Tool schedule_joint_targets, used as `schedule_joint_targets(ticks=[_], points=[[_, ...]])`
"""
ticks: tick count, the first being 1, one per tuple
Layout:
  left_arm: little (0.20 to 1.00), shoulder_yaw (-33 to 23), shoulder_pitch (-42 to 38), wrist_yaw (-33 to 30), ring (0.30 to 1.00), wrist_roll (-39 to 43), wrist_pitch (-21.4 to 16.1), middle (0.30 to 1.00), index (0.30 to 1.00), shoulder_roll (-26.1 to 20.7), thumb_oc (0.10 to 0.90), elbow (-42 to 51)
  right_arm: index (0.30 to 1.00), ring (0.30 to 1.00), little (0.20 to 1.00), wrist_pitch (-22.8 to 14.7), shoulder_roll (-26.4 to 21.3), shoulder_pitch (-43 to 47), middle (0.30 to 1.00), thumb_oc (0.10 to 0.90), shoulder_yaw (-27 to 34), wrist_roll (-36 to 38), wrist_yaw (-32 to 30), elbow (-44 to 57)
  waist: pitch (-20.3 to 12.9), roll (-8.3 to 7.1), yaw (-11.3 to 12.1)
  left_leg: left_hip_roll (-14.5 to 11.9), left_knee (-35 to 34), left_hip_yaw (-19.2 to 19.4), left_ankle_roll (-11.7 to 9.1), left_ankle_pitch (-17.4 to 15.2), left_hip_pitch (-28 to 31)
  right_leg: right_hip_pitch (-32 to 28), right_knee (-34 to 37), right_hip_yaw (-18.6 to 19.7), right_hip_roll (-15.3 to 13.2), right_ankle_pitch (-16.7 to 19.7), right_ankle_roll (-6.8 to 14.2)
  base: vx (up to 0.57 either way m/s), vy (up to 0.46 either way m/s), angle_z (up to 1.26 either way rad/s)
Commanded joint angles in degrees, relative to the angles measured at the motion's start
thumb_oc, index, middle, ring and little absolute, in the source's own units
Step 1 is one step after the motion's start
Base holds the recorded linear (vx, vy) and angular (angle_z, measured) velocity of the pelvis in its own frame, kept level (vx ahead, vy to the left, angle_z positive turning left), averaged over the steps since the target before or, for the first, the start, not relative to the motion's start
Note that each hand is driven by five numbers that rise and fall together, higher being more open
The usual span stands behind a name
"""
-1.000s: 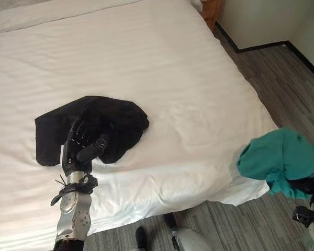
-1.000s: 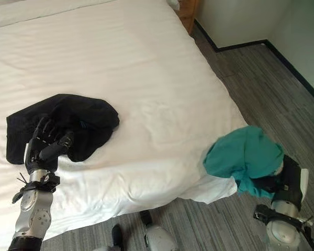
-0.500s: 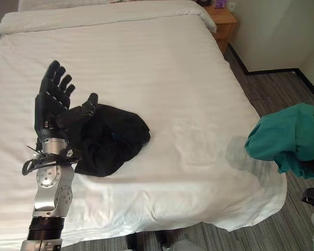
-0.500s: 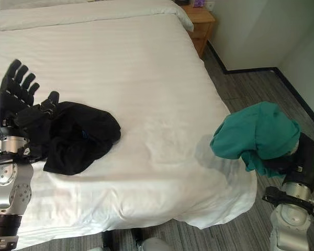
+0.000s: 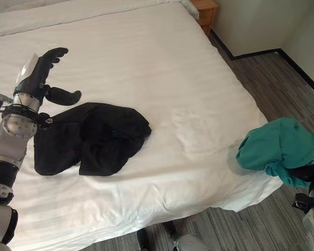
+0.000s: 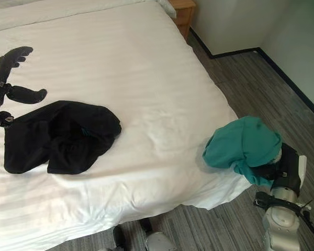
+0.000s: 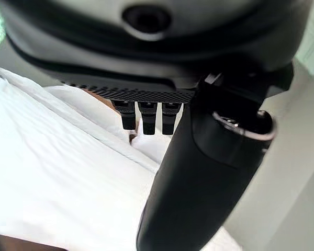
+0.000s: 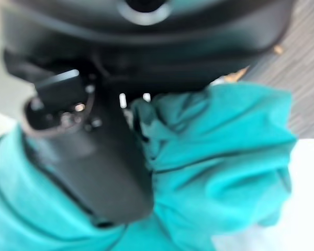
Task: Pick up bed clothes into laundry basket.
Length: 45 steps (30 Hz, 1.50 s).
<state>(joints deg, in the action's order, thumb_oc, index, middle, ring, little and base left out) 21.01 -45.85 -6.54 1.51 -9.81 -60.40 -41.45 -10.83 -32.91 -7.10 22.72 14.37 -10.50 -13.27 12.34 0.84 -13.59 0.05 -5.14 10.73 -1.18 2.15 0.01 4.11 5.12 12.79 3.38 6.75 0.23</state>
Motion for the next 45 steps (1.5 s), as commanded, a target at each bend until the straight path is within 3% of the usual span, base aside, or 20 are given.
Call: schedule_joint_targets(ticks=[1, 8, 14, 20, 21, 27, 29, 30, 31, 32, 34, 38, 40, 41, 44, 45], points=[[0.9, 3.4, -9.1, -3.7, 0.9, -10.8, -1.9, 0.9, 0.9, -5.9, 0.8, 4.1, 0.3, 0.3, 0.3, -8.0, -6.9, 1.9, 0.3, 0.4, 6.4, 2.6, -4.2, 1.9, -4.5, -0.6, 0.3, -3.5, 0.1, 3.6, -2.6, -1.8, -0.2, -1.5, -0.7, -0.8, -5.1, -3.8, 9.2, -0.01, 0.017, -0.17], [0.9, 9.3, -14.1, 1.7, 0.9, -12.2, 0.0, 0.9, 0.9, -6.0, 0.8, 2.3, 0.3, 0.3, 0.3, -7.5, -4.2, 0.6, 0.3, 0.4, 7.6, 2.3, -4.4, 2.5, -4.1, -0.6, 0.3, -3.2, 0.1, 3.4, -2.4, -1.8, -0.8, -0.9, -0.6, -1.2, -5.4, -3.5, 9.5, 0.0, 0.005, -0.04], [0.9, 13.0, -16.7, 6.0, 0.9, -10.9, 1.5, 0.9, 0.9, -1.7, 0.8, -2.4, 0.3, 0.3, 0.3, -7.0, -4.2, 2.2, 0.3, 0.4, 6.6, 2.9, -4.7, 2.3, -3.2, -0.72, 0.2, -3.1, 0.1, 3.0, -2.3, -1.7, -1.6, -0.3, -0.6, -1.5, -5.5, -3.2, 9.7, -0.01, 0.002, 0.04], [0.9, 13.6, -16.3, 7.5, 0.9, -14.1, 3.4, 0.9, 0.9, 3.5, 0.8, -7.5, 0.3, 0.3, 0.3, -6.5, -3.9, 3.4, 0.3, 0.4, 5.9, 3.7, -5.1, 1.8, -2.1, -1.39, 0.2, -3.0, 0.1, 3.0, -2.2, -1.7, -2.5, 0.7, -0.6, -1.5, -5.5, -2.9, 9.8, 0.0, 0.0, 0.0], [0.9, 13.6, -15.8, 7.1, 0.9, -14.4, 3.8, 0.9, 0.9, 6.8, 0.8, -11.8, 0.3, 0.3, 0.3, -6.5, -4.3, 4.4, 0.3, 0.4, 4.8, 3.9, -5.3, 2.0, -1.3, -1.76, -0.5, -3.3, 0.1, 3.3, -2.3, -1.4, -3.2, 1.6, -0.6, -1.3, -5.3, -2.6, 9.8, 0.0, 0.0, 0.0], [0.9, 13.4, -14.8, 6.3, 0.9, -16.0, 3.7, 0.9, 0.9, 11.9, 0.8, -18.0, 0.3, 0.3, 0.3, -6.7, -5.1, 5.7, 0.3, 0.4, 2.4, 4.3, -4.8, 2.8, 0.1, -2.15, -1.5, -3.6, 0.1, 4.2, -2.5, -1.2, -4.2, 3.2, -0.8, -0.7, -4.8, -2.1, 9.8, 0.0, -0.001, -0.01], [0.9, 11.5, -12.5, 4.9, 0.9, -17.1, 4.5, 0.9, 0.9, 16.5, 0.8, -23.1, 0.3, 0.3, 0.3, -6.7, -4.7, 5.8, 0.3, 0.4, 1.0, 4.8, -4.6, 3.2, 1.0, -2.87, -2.3, -3.9, 0.1, 4.7, -2.6, -1.1, -4.9, 4.2, -0.8, -0.1, -4.5, -1.6, 9.8, 0.0, 0.0, 0.0], [0.9, 11.4, -12.4, 4.7, 0.9, -17.2, 4.4, 0.9, 0.9, 16.7, 0.8, -23.3, 0.3, 0.3, 0.3, -6.6, -4.8, 5.8, 0.3, 0.4, 1.0, 4.8, -4.6, 3.2, 0.9, -2.76, -2.3, -3.9, 0.1, 4.8, -2.6, -1.0, -5.0, 4.2, -0.8, -0.1, -4.4, -1.5, 9.8, 0.03, -0.013, -0.04], [0.521, 11.4, -11.1, 4.5, 0.521, -19.7, 5.1, 0.521, 0.521, 19.4, 0.547, -26.4, 0.3, 0.3, 0.3, -6.5, -4.6, 6.1, 0.3, 0.4, 0.0, 4.6, -4.8, 3.8, 1.1, -3.04, -2.9, -4.0, 0.1, 5.2, -2.8, -1.0, -5.4, 4.8, -0.8, 0.1, -4.3, -1.3, 9.9, 0.02, -0.003, -0.05], [0.3, 11.4, -11.1, 4.5, 0.3, -19.7, 5.0, 0.3, 0.3, 19.5, 0.4, -26.4, 0.3, 0.3, 0.3, -6.5, -4.6, 6.1, 0.3, 0.4, 0.0, 4.6, -4.8, 3.8, 1.1, -3.01, -2.9, -4.0, 0.1, 5.3, -2.8, -1.0, -5.4, 4.8, -0.8, 0.1, -4.3, -1.3, 9.9, 0.02, 0.005, -0.07], [0.3, 11.1, -9.0, 5.6, 0.3, -22.7, 5.5, 0.3, 0.3, 22.2, 0.4, -28.8, 0.3, 0.3, 0.3, -6.4, -4.5, 6.1, 0.3, 0.4, -0.1, 3.9, -5.0, 4.9, 1.1, -3.25, -3.6, -4.1, 0.1, 5.9, -2.8, -1.3, -5.7, 5.4, -0.6, 0.8, -4.1, -1.2, 9.9, 0.02, 0.01, -0.12], [0.3, 9.1, -6.9, 5.9, 0.3, -20.6, 5.0, 0.3, 0.3, 22.9, 0.4, -27.5, 0.3, 0.3, 0.3, -6.6, -4.4, 5.4, 0.3, 0.4, 0.8, 3.4, -5.5, 5.0, 0.6, -2.76, -3.4, -3.9, 0.1, 6.2, -2.7, -1.8, -5.2, 5.0, -0.6, 1.4, -4.2, -1.5, 9.9, 0.05, 0.018, -0.1], [0.3, 5.9, -5.9, 5.4, 0.3, -12.8, 3.4, 0.3, 0.3, 21.0, 0.4, -20.6, 0.3, 0.3, 0.3, -6.5, -4.5, 4.6, 0.3, 0.4, 3.0, 2.8, -5.9, 4.2, -0.1, -1.77, -2.4, -3.3, 0.1, 5.3, -2.4, -2.4, -4.2, 3.9, -0.6, 1.0, -4.8, -2.2, 9.7, 0.06, 0.024, -0.02], [0.3, 5.8, -5.8, 5.5, 0.3, -12.6, 3.5, 0.3, 0.3, 20.9, 0.4, -20.3, 0.3, 0.3, 0.3, -6.5, -4.5, 4.6, 0.3, 0.4, 3.0, 2.7, -5.9, 4.2, -0.2, -1.73, -2.5, -3.3, 0.1, 5.3, -2.4, -2.4, -4.2, 3.9, -0.6, 1.0, -4.8, -2.2, 9.7, 0.0, 0.0, 0.0], [0.3, -0.4, -2.6, 3.7, 0.3, -0.6, 0.2, 0.3, 0.3, 15.9, 0.4, -5.7, 0.3, 0.3, 0.3, -6.7, -4.2, 4.3, 0.3, 0.4, 4.9, 2.2, -5.8, 4.0, -0.9, -0.65, -1.1, -2.5, 0.1, 3.7, -2.0, -3.2, -3.3, 2.3, -0.6, 0.0, -5.5, -3.4, 9.5, 0.03, 0.01, 0.02], [0.3, -0.7, -2.2, 3.7, 0.3, -0.5, 0.4, 0.3, 0.3, 15.7, 0.4, -5.3, 0.3, 0.3, 0.3, -6.7, -4.2, 4.3, 0.3, 0.4, 4.7, 2.2, -5.8, 4.0, -0.9, -0.69, -1.2, -2.6, 0.1, 3.7, -2.1, -2.8, -3.5, 2.5, -0.6, 0.1, -5.4, -3.0, 9.5, 0.0, 0.0, 0.0]])
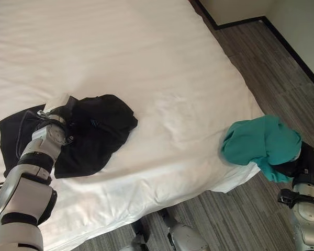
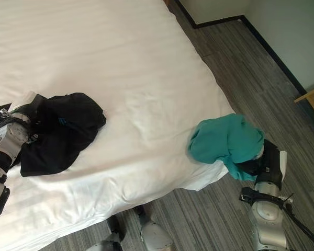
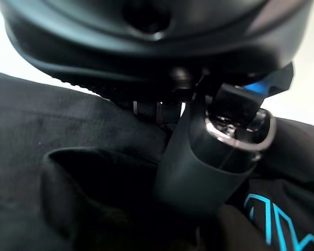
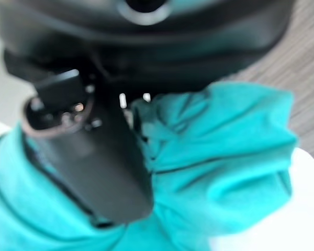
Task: Pick up bed clothes into laundry basket.
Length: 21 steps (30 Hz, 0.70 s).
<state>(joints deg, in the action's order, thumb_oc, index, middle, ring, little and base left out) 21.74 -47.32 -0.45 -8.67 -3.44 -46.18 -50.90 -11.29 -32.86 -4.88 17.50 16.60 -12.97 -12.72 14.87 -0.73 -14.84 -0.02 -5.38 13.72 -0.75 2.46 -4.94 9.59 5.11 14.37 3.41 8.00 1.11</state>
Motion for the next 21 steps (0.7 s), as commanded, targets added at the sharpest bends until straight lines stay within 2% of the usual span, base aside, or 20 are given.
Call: schedule_joint_targets(ticks=[1, 2, 4, 9, 11, 12, 13, 15, 16, 18, 20, 21], points=[[0.3, -3.5, 0.7, -2.8, 0.3, 12.3, -6.5, 0.3, 0.3, 0.2, 0.4, 7.9, 0.3, 0.3, 0.3, -6.1, -4.3, 2.2, 0.3, 0.4, 10.3, -0.2, -3.2, 3.3, -3.7, 1.03, 0.4, -2.4, 0.4, 0.5, -2.5, -3.2, 1.7, -3.3, -0.5, -1.7, -5.6, -4.3, 8.5, -0.01, -0.015, 0.19], [0.3, -6.4, 2.9, -4.1, 0.3, 16.5, -8.1, 0.3, 0.3, -1.8, 0.4, 13.7, 0.3, 0.3, 0.3, -6.0, -4.5, 2.7, 0.3, 0.4, 10.6, -0.4, -3.0, 2.8, -4.3, 1.09, 1.3, -2.2, 0.4, -0.1, -2.5, -3.2, 1.9, -3.9, -0.5, -2.0, -5.7, -4.5, 8.4, 0.01, -0.009, 0.25], [0.3, -9.0, 4.7, -5.4, 0.3, 18.8, -9.4, 0.3, 0.3, -3.5, 0.4, 19.0, 0.3, 0.3, 0.3, -5.7, -5.8, 3.9, 0.3, 0.4, 9.9, -1.2, -2.7, 2.1, -5.2, 1.14, 1.9, -2.2, 0.4, -0.4, -2.6, -3.2, 2.1, -4.3, -0.4, -2.4, -5.8, -4.6, 8.3, 0.0, -0.008, 0.16], [0.3, -11.6, 6.6, -6.6, 0.3, 23.2, -11.3, 0.3, 0.3, -4.9, 0.4, 26.2, 0.3, 0.3, 0.3, -5.5, -9.6, 7.8, 0.3, 0.4, 8.0, -0.9, -1.9, 1.8, -6.5, 1.04, 2.7, -2.2, 0.4, -1.2, -2.7, -3.3, 2.8, -5.4, -0.4, -3.2, -6.1, -4.8, 8.1, 0.0, 0.003, 0.11], [0.3, -12.9, 6.0, -7.5, 0.3, 30.7, -13.9, 0.3, 0.3, -3.8, 0.4, 30.5, 0.3, 0.3, 0.3, -6.7, -12.7, 12.1, 0.3, 0.4, 6.1, 1.7, -1.1, 2.7, -7.8, 0.79, 3.4, -2.0, 0.4, -1.7, -2.7, -3.9, 3.7, -6.5, -0.5, -3.8, -6.2, -5.4, 8.1, 0.0, 0.015, 0.12], [0.3, -13.2, 6.2, -7.4, 0.3, 30.8, -13.9, 0.3, 0.3, -3.9, 0.4, 30.6, 0.3, 0.3, 0.3, -6.7, -12.8, 12.4, 0.3, 0.4, 6.0, 1.8, -1.1, 2.6, -7.7, 0.8, 3.3, -2.1, 0.4, -1.6, -2.7, -3.5, 3.6, -6.3, -0.5, -3.7, -6.2, -5.0, 8.0, 0.02, 0.01, 0.05], [0.3, -14.9, 5.6, -8.5, 0.3, 37.1, -16.4, 0.3, 0.3, -2.3, 0.4, 34.9, 0.3, 0.3, 0.3, -8.1, -14.8, 15.4, 0.3, 0.4, 5.3, 4.0, -1.3, 4.1, -8.7, 0.42, 3.6, -2.0, 0.4, -2.0, -2.7, -4.0, 4.2, -7.2, -0.5, -3.9, -6.3, -5.4, 8.0, -0.02, -0.012, 0.04], [0.3, -15.4, 5.7, -8.8, 0.3, 38.6, -16.9, 0.3, 0.3, -1.8, 0.4, 35.5, 0.3, 0.3, 0.3, -8.6, -15.6, 16.4, 0.3, 0.4, 5.1, 4.8, -1.3, 4.5, -9.2, 0.29, 3.5, -2.1, 0.4, -1.9, -2.8, -3.6, 4.1, -7.1, -0.4, -3.9, -6.2, -4.9, 7.9, -0.01, -0.004, 0.04], [0.3, -16.7, 5.8, -9.0, 0.3, 41.6, -18.5, 0.3, 0.3, -0.6, 0.4, 38.0, 0.3, 0.3, 0.3, -9.5, -16.5, 17.4, 0.3, 0.4, 5.6, 5.5, -1.8, 5.8, -9.7, 0.11, 3.5, -2.2, 0.4, -1.9, -2.9, -3.8, 4.5, -7.5, -0.4, -3.9, -6.2, -5.0, 7.9, 0.02, 0.006, 0.06], [0.3, -19.3, 6.4, -10.7, 0.3, 42.4, -20.9, 0.3, 0.3, 1.5, 0.4, 42.9, 0.3, 0.3, 0.3, -11.5, -16.7, 18.2, 0.3, 0.4, 8.0, 6.6, -3.1, 9.3, -11.5, -0.49, 2.8, -2.3, 0.4, -1.6, -2.9, -4.1, 5.1, -7.7, -0.4, -3.6, -6.1, -4.9, 7.8, 0.01, 0.007, 0.02], [0.3, -19.6, 6.9, -10.8, 0.3, 42.3, -20.9, 0.3, 0.3, 1.8, 0.4, 43.3, 0.3, 0.3, 0.3, -11.3, -16.7, 17.9, 0.3, 0.4, 8.2, 6.4, -3.2, 9.7, -11.6, -0.33, 2.9, -2.3, 0.4, -1.6, -2.9, -4.2, 5.2, -7.8, -0.4, -3.6, -6.1, -5.0, 7.8, 0.0, 0.0, 0.0], [0.3, -23.7, 9.6, -10.6, 0.3, 43.8, -23.5, 0.3, 0.3, 5.7, 0.4, 48.2, 0.3, 0.3, 0.3, -12.9, -15.8, 15.9, 0.3, 0.4, 13.2, 3.8, -4.9, 14.4, -13.0, -0.79, 1.2, -2.2, 0.4, -0.9, -2.7, -4.8, 5.8, -8.0, -0.4, -2.8, -6.1, -4.8, 8.0, 0.0, 0.0, 0.0]])
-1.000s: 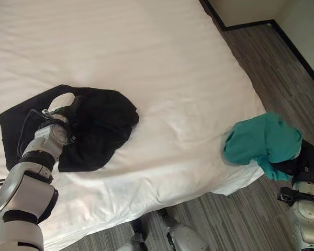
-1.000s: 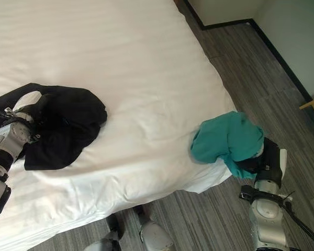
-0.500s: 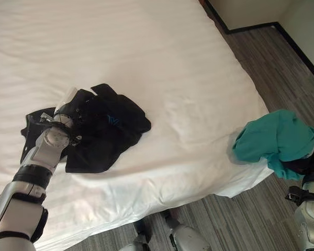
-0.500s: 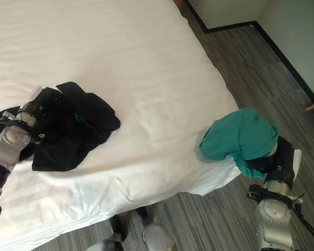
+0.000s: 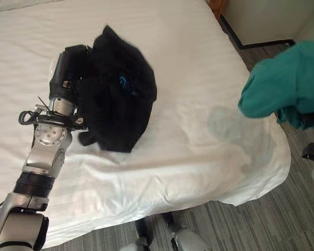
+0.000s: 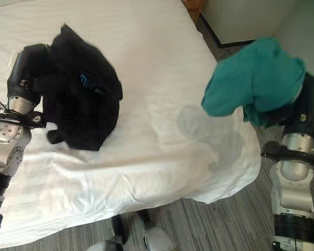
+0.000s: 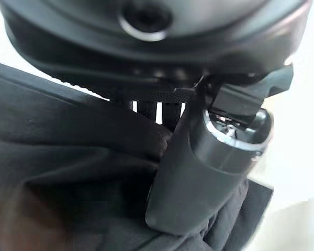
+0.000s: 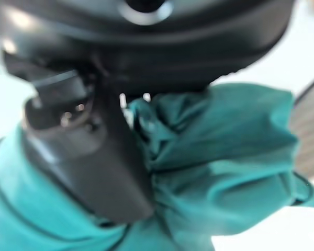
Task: Pick up bed clothes into laundry basket.
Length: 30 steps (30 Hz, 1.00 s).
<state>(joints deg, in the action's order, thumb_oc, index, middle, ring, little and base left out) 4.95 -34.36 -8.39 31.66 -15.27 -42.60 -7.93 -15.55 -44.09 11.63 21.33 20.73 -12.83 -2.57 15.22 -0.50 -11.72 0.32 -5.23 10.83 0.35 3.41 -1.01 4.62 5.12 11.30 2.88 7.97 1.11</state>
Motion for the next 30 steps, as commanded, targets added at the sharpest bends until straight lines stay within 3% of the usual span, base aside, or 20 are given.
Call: schedule_joint_targets(ticks=[1, 4, 6, 8, 9, 10, 11, 12, 15, 17, 20, 21, 22, 23, 25, 26, 27, 28, 29, 30], points=[[0.3, -7.2, -2.8, -2.5, 0.3, 3.5, -11.6, 0.3, 0.3, 2.5, 0.4, 5.8, 0.3, 0.3, 0.3, -8.5, -4.5, -1.3, 0.3, 0.4, 9.6, -0.7, -5.2, 4.9, -13.6, -0.83, -1.6, -2.6, 0.2, 2.1, -3.7, -5.8, 1.9, -3.0, -0.4, 0.3, -5.6, -4.8, 8.0, 0.0, 0.0, 0.0], [0.3, -7.0, 0.3, -0.1, 0.3, 4.9, -11.3, 0.3, 0.3, 7.4, 0.4, 9.8, 0.3, 0.3, 0.3, -8.6, -2.5, -6.4, 0.3, 0.4, 15.8, -2.9, -6.7, 6.6, -14.5, -0.66, -4.2, -2.6, 0.2, 3.6, -3.4, -6.3, 2.4, -2.8, -0.4, 2.1, -5.5, -3.9, 8.6, 0.02, 0.032, -0.04], [0.3, -4.3, 0.1, 1.6, 0.3, 5.0, -10.5, 0.3, 0.3, 9.6, 0.4, 12.1, 0.3, 0.3, 0.3, -8.0, -0.6, -9.9, 0.3, 0.4, 18.2, -4.1, -7.0, 7.1, -14.2, -0.15, -7.6, -2.8, 0.2, 5.1, -3.1, -7.1, 2.6, -1.6, -0.6, 4.2, -5.3, -3.2, 9.4, -0.05, 0.062, -0.22], [0.3, 0.3, -2.0, 3.6, 0.3, 6.9, -9.6, 0.3, 0.3, 12.7, 0.4, 13.2, 0.3, 0.3, 0.3, -7.5, 3.5, -12.3, 0.3, 0.4, 17.8, -5.0, -5.9, 9.9, -13.0, -0.52, -11.9, -3.5, 0.2, 9.3, -2.7, -7.0, 1.6, 2.4, -0.8, 9.7, -3.4, 1.3, 11.3, -0.15, 0.001, -0.48], [0.3, 0.4, -2.2, 3.8, 0.3, 7.1, -9.6, 0.3, 0.3, 12.5, 0.4, 13.1, 0.3, 0.3, 0.3, -7.4, 3.8, -12.3, 0.3, 0.4, 17.9, -5.2, -6.0, 10.2, -13.2, -0.58, -11.3, -3.6, 0.2, 9.9, -2.7, -7.0, 1.4, 2.8, -0.7, 10.4, -3.2, 1.7, 11.4, -0.12, -0.051, -0.71], [0.3, 1.7, -2.4, 4.7, 0.3, 8.8, -9.5, 0.3, 0.3, 13.3, 0.4, 13.5, 0.3, 0.3, 0.3, -7.0, 4.6, -12.8, 0.3, 0.4, 17.5, -6.6, -6.1, 11.1, -12.7, -0.54, -13.0, -4.2, 0.2, 11.2, -2.6, -6.7, 1.0, 3.9, -1.1, 11.5, -3.0, 3.1, 12.2, -0.1, -0.005, -1.14], [0.3, 1.9, -1.7, 5.1, 0.3, 9.8, -9.3, 0.3, 0.3, 12.4, 0.4, 14.1, 0.3, 0.3, 0.3, -6.5, 5.8, -13.1, 0.3, 0.4, 16.7, -9.1, -7.1, 12.5, -12.3, 0.35, -13.0, -5.8, 0.2, 14.6, -2.4, -7.5, 1.9, 4.9, -2.4, 8.0, -3.1, 1.0, 12.7, -0.09, -0.006, -1.19], [0.3, 1.7, -1.4, 5.2, 0.3, 9.9, -9.1, 0.3, 0.3, 12.1, 0.4, 14.2, 0.3, 0.3, 0.3, -6.3, 6.1, -13.0, 0.3, 0.4, 16.3, -9.6, -7.5, 12.9, -12.2, 0.27, -12.6, -6.1, 0.2, 15.2, -2.5, -7.7, 2.2, 5.2, -3.2, 8.4, -2.6, 0.6, 12.6, -0.07, -0.011, -1.21], [0.3, -0.9, 1.6, 4.8, 0.3, 10.3, -8.3, 0.3, 0.3, 11.3, 0.4, 15.7, 0.3, 0.3, 0.3, -7.0, 9.3, -11.8, 0.3, 0.4, 16.0, -8.3, -9.2, 14.5, -11.8, 0.08, -11.0, -9.1, 0.2, 24.1, -3.4, -5.4, 5.2, 4.4, -10.2, -8.5, -7.7, -3.9, 11.2, -0.21, -0.091, -2.2], [0.3, -5.6, 6.8, 5.5, 0.3, 9.6, -7.6, 0.3, 0.3, 10.8, 0.4, 18.3, 0.3, 0.3, 0.3, -6.1, 10.9, -11.7, 0.3, 0.4, 15.5, -9.5, -7.7, 17.1, -11.9, -0.38, -10.2, -9.9, 0.4, 28.8, -3.5, -4.4, 7.2, 2.0, -14.2, -14.6, -10.6, -5.7, 10.1, -0.32, -0.056, -1.93], [0.3, -13.1, 15.1, 5.2, 0.3, 8.7, -7.3, 0.3, 0.3, 10.9, 0.4, 21.5, 0.3, 0.3, 0.3, -4.2, 9.9, -11.0, 0.3, 0.4, 15.9, -11.7, -7.3, 17.2, -12.9, -0.99, -8.2, -11.5, 0.7, 36.7, -3.9, -1.5, 7.9, -1.5, -18.3, -21.1, -13.4, -5.5, 10.1, -0.33, -0.083, -2.41], [0.3, -16.1, 19.2, 4.7, 0.3, 7.7, -7.0, 0.3, 0.3, 11.7, 0.4, 22.6, 0.3, 0.3, 0.3, -3.6, 10.2, -11.3, 0.3, 0.4, 15.4, -11.8, -6.8, 17.2, -13.9, -1.69, -6.6, -12.1, 1.1, 39.0, -5.0, 0.0, 7.7, -3.4, -13.7, -23.4, -13.4, -6.7, 9.8, -0.22, -0.15, -2.86], [0.3, -16.4, 19.7, 4.7, 0.3, 7.7, -6.8, 0.3, 0.3, 11.7, 0.4, 23.1, 0.3, 0.3, 0.3, -3.5, 10.3, -11.4, 0.3, 0.4, 15.2, -11.7, -6.6, 17.4, -14.1, -1.77, -6.4, -12.2, 1.1, 39.5, -5.3, 0.3, 7.9, -3.8, -12.8, -23.1, -13.2, -6.5, 9.6, -0.12, -0.249, -2.9], [0.3, -18.1, 22.2, 5.2, 0.3, 8.0, -6.6, 0.3, 0.3, 12.8, 0.4, 23.5, 0.3, 0.3, 0.3, -3.6, 11.6, -13.6, 0.3, 0.4, 16.2, -11.1, -6.1, 17.4, -14.5, -2.36, -7.0, -13.4, 2.3, 40.5, -6.7, 1.2, 7.9, -4.7, -9.3, -20.2, -11.3, -7.5, 9.3, 0.02, -0.344, -1.85], [0.3, -19.3, 23.6, 6.0, 0.3, 10.1, -6.7, 0.3, 0.3, 14.1, 0.4, 22.7, 0.3, 0.3, 0.3, -3.9, 13.2, -16.0, 0.3, 0.4, 17.6, -9.1, -4.7, 18.1, -14.7, -3.97, -6.8, -18.5, 10.5, 40.1, -9.5, 2.5, 5.3, -6.7, -5.9, -16.7, -8.8, -9.7, 6.8, -0.01, -0.396, -0.87], [0.3, -19.2, 25.9, 5.2, 0.3, 9.9, -7.1, 0.3, 0.3, 14.4, 0.4, 22.0, 0.3, 0.3, 0.3, -4.8, 12.9, -13.6, 0.3, 0.4, 12.9, -4.5, -3.4, 17.6, -12.5, -4.48, -2.3, -16.3, 15.4, 25.0, -9.7, 3.0, 1.5, -7.0, -5.5, -12.2, -6.8, -10.2, 4.8, -0.07, -0.183, -0.67], [0.3, -19.4, 26.1, 5.2, 0.3, 9.8, -7.1, 0.3, 0.3, 14.4, 0.4, 22.1, 0.3, 0.3, 0.3, -5.0, 12.7, -13.4, 0.3, 0.4, 12.8, -4.3, -3.3, 17.2, -12.4, -4.46, -2.6, -16.4, 15.5, 24.9, -9.6, 3.1, 1.3, -6.8, -5.6, -12.2, -6.7, -10.1, 4.7, -0.09, -0.121, -0.92], [0.3, -20.5, 27.7, 4.4, 0.3, 8.2, -6.9, 0.3, 0.3, 14.3, 0.4, 21.8, 0.3, 0.3, 0.3, -5.2, 12.0, -12.8, 0.3, 0.4, 10.2, -2.3, -1.9, 16.3, -11.6, -4.36, 0.6, -12.0, 14.7, 13.5, -8.1, 0.3, -0.1, -6.8, -6.5, -9.4, -6.2, -10.4, 4.6, -0.06, -0.083, -1.88], [0.3, -21.6, 29.3, 3.5, 0.3, 6.2, -6.4, 0.3, 0.3, 15.4, 0.4, 22.0, 0.3, 0.3, 0.3, -5.6, 11.3, -12.0, 0.3, 0.4, 8.7, 0.4, -0.3, 15.7, -11.0, -4.79, 2.1, -9.3, 14.7, 5.6, -6.7, -2.0, -1.0, -6.3, -6.9, -6.7, -6.0, -9.5, 4.6, -0.09, -0.131, -2.42], [0.3, -22.1, 31.3, 3.4, 0.3, 4.9, -6.2, 0.3, 0.3, 16.4, 0.4, 22.4, 0.3, 0.3, 0.3, -6.2, 12.1, -11.2, 0.3, 0.4, 7.5, 2.7, 1.1, 15.8, -10.5, -5.13, 2.9, -7.8, 15.5, 0.8, -5.9, -3.8, -0.9, -5.8, -7.1, -4.1, -5.4, -8.6, 4.3, -0.13, -0.115, -2.62]])
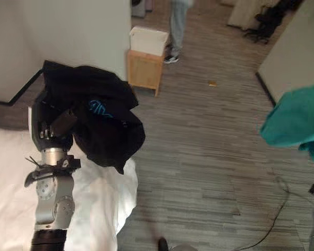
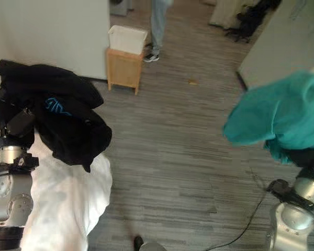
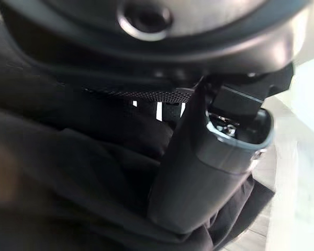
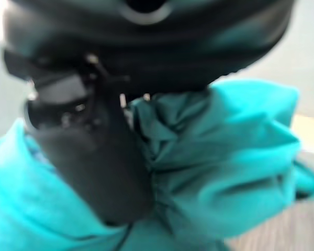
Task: Pick up bed clothes into laundry basket.
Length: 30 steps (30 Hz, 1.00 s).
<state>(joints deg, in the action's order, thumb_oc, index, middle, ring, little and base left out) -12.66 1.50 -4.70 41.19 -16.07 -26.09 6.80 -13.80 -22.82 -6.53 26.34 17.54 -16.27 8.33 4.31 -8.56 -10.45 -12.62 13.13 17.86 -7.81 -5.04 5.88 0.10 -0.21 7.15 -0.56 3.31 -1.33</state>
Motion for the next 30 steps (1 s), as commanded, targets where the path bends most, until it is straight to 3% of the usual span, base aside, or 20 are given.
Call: schedule_joint_targets(ticks=[1, 3, 4, 6, 10, 12, 17, 22, 30], points=[[0.3, -6.0, -3.2, 0.2, 0.3, -4.3, -5.6, 0.3, 0.3, 0.1, 0.4, 8.9, 0.3, 0.3, 0.3, -7.5, -8.6, 8.4, 0.3, 0.4, 0.4, 7.6, 6.1, 5.0, 0.2, 3.14, 1.6, 7.3, -4.0, -9.5, 3.4, 1.8, -6.1, -0.8, -1.5, 3.8, -0.6, -3.3, 6.6, -0.06, -0.057, -1.45], [0.3, -6.3, -3.6, 0.2, 0.3, -4.4, -5.8, 0.3, 0.3, -0.1, 0.4, 8.7, 0.3, 0.3, 0.3, -7.1, -8.4, 8.8, 0.3, 0.4, -0.4, 8.6, 7.4, 5.1, -0.3, 3.51, 1.9, 8.6, -5.4, -11.2, 3.8, 1.2, -5.6, -0.6, -1.4, 5.5, 0.2, -3.2, 6.5, 0.03, 0.02, -0.83], [0.3, -6.9, -3.5, 0.5, 0.3, -4.7, -6.0, 0.3, 0.3, 0.2, 0.4, 8.5, 0.3, 0.3, 0.3, -6.6, -7.9, 7.7, 0.3, 0.4, -0.1, 8.2, 9.4, 5.9, -1.0, 4.54, 0.5, 8.8, -8.8, -9.7, 4.6, 1.0, -3.8, -0.6, -1.1, 6.3, 1.2, -3.1, 6.6, 0.04, 0.048, -0.66], [0.3, -6.7, -3.6, 1.0, 0.3, -4.4, -6.0, 0.3, 0.3, 0.6, 0.4, 8.6, 0.3, 0.3, 0.3, -6.1, -6.7, 5.9, 0.3, 0.4, 0.6, 7.9, 10.1, 6.7, -1.6, 5.17, -0.1, 8.6, -11.6, -8.1, 4.7, 1.7, -2.3, -0.5, -1.0, 6.7, 1.5, -3.2, 6.7, 0.02, 0.085, -0.56], [0.3, -7.2, -3.6, 0.6, 0.3, -6.7, -7.1, 0.3, 0.3, 0.9, 0.4, 9.3, 0.3, 0.3, 0.3, -5.4, -3.5, 1.7, 0.3, 0.4, 1.9, 7.5, 10.7, 6.0, -2.8, 6.77, -2.2, 9.7, -15.9, -7.6, 5.6, 2.6, 0.3, -0.1, -2.3, 8.0, 2.0, -4.0, 6.9, 0.03, 0.1, -0.14], [0.3, -8.3, -2.5, 0.0, 0.3, -8.3, -7.3, 0.3, 0.3, 0.8, 0.4, 8.5, 0.3, 0.3, 0.3, -5.3, -3.7, 1.6, 0.3, 0.4, 1.8, 7.4, 10.8, 5.8, -2.9, 6.94, -2.2, 9.8, -16.4, -7.7, 5.8, 2.6, 0.8, -0.3, -2.6, 8.4, 2.0, -4.3, 7.0, 0.01, 0.067, -0.03], [0.3, -10.8, 1.9, -2.5, 0.3, -8.7, -7.6, 0.3, 0.3, 3.4, 0.4, 7.0, 0.3, 0.3, 0.3, -5.9, -3.5, 4.5, 0.3, 0.4, 0.9, 5.7, 9.8, 6.7, -2.9, 7.0, -0.3, 10.8, -16.4, -8.3, 6.9, 1.8, 1.4, 0.2, -3.9, 9.2, 2.0, -4.5, 7.4, -0.01, 0.059, -0.11], [0.3, -7.6, -2.2, -4.5, 0.3, -9.9, -7.9, 0.3, 0.3, 1.6, 0.4, 5.7, 0.3, 0.3, 0.3, -4.9, -5.3, 6.0, 0.3, 0.4, -2.7, 6.1, 9.9, 5.2, -1.4, 6.06, 1.0, 10.8, -13.6, -9.2, 7.2, 1.1, -0.5, 1.6, -6.3, 8.5, 1.8, -5.4, 7.7, -0.08, 0.03, 0.02], [0.3, -11.5, -0.5, -6.8, 0.3, -12.7, -8.4, 0.3, 0.3, 2.1, 0.4, 4.0, 0.3, 0.3, 0.3, -5.1, -1.4, 2.3, 0.3, 0.4, 0.8, 5.1, 8.8, 4.3, -0.8, 5.4, 2.8, 10.9, -13.8, -10.7, 7.4, 1.1, 0.0, -0.3, -5.0, 7.1, 1.0, -5.5, 7.5, 0.01, 0.013, 0.19]])
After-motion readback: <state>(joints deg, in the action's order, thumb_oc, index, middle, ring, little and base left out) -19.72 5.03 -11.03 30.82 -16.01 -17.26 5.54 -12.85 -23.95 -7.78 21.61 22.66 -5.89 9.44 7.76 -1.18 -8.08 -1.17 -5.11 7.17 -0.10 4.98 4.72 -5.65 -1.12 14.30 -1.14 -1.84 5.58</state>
